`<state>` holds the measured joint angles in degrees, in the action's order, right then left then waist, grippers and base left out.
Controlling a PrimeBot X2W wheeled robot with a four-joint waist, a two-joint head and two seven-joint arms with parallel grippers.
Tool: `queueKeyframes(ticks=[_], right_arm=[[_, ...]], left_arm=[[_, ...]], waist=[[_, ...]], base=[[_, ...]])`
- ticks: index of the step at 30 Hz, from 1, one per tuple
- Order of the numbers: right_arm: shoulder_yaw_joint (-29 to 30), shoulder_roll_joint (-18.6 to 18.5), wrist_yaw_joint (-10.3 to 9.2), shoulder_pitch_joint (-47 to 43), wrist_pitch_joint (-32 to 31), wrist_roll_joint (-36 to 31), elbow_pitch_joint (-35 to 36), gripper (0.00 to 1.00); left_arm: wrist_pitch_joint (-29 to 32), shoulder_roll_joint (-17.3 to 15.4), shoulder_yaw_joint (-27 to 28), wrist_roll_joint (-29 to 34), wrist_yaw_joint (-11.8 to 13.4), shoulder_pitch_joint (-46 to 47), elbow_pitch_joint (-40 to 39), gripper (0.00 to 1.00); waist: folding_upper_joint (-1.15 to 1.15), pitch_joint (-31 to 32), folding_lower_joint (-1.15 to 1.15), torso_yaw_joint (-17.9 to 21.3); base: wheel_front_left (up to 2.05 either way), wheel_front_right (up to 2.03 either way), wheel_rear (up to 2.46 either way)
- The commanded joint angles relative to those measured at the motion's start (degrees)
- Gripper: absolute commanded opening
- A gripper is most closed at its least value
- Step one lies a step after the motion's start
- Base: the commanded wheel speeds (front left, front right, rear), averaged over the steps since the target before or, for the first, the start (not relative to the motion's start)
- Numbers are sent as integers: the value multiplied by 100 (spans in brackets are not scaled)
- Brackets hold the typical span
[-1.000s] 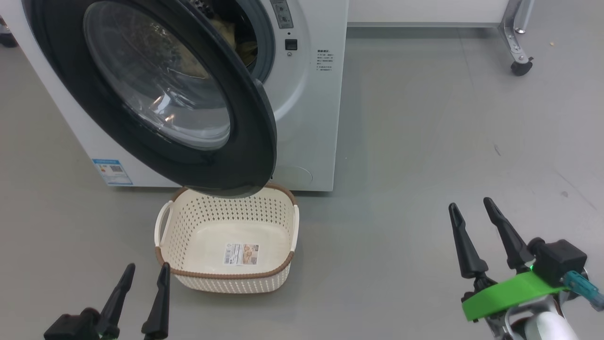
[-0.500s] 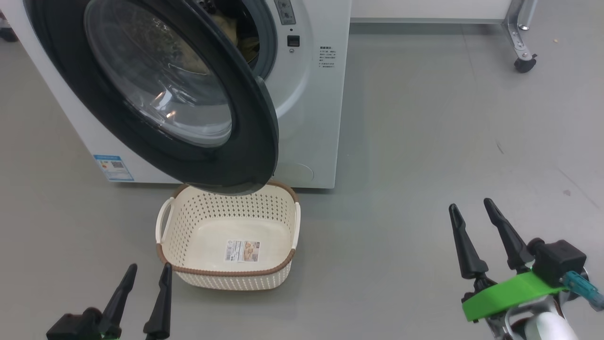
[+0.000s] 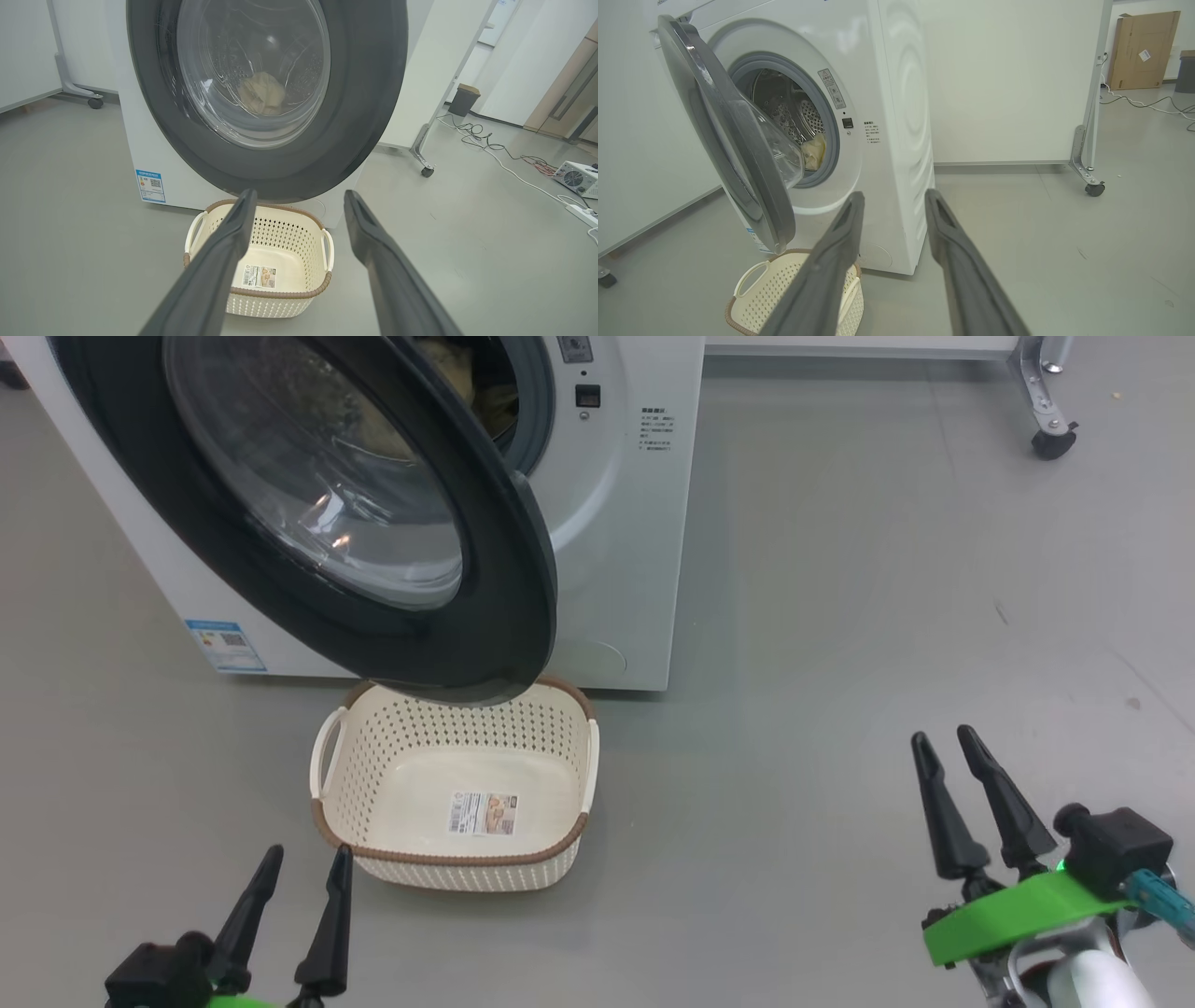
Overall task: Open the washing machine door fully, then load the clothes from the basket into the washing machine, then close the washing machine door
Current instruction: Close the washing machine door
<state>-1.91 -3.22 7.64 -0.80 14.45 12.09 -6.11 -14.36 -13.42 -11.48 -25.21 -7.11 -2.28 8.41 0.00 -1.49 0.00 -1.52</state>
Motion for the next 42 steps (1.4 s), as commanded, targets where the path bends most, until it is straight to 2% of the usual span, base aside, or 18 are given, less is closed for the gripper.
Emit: queueKeyframes(ticks=[1, 8, 16, 24, 30, 34, 42], right_arm=[[-47, -74, -15, 252, 55, -48, 236, 0], [262, -90, -15, 489, 55, -141, 509, 0], [-27, -645, -15, 1627, 55, -210, 613, 0], [-909, -1047, -15, 2789, 55, -14, 732, 0], [-2371, -1522, -15, 3435, 55, 598, 664, 0], [-2966, -1698, -15, 3695, 55, 923, 427, 0], [-3241, -1767, -15, 3997, 55, 1135, -191, 0]], left_arm=[[-63, -70, 183, 60, -37, 384, -165, 100], [-63, 40, -51, 82, -37, 693, -163, 100], [-63, 134, -366, -11, -37, 1176, -144, 100], [-63, 236, -655, -25, -37, 1582, -25, 100], [-63, 328, -792, -63, -37, 1766, 43, 100], [-63, 381, -820, -85, -37, 1812, 91, 100], [-63, 463, -897, -79, -37, 1811, 111, 100]], waist=[[0, -82, 0, -42], [0, -510, 0, -270], [0, -1137, 0, -670], [0, -1541, 0, -1075], [0, -1746, 0, -1443], [0, -1841, 0, -1670], [0, -1986, 0, -2000]], base=[[0, 0, 0], [0, 0, 0], [0, 0, 0], [0, 0, 0], [0, 0, 0], [0, 0, 0], [0, 0, 0]])
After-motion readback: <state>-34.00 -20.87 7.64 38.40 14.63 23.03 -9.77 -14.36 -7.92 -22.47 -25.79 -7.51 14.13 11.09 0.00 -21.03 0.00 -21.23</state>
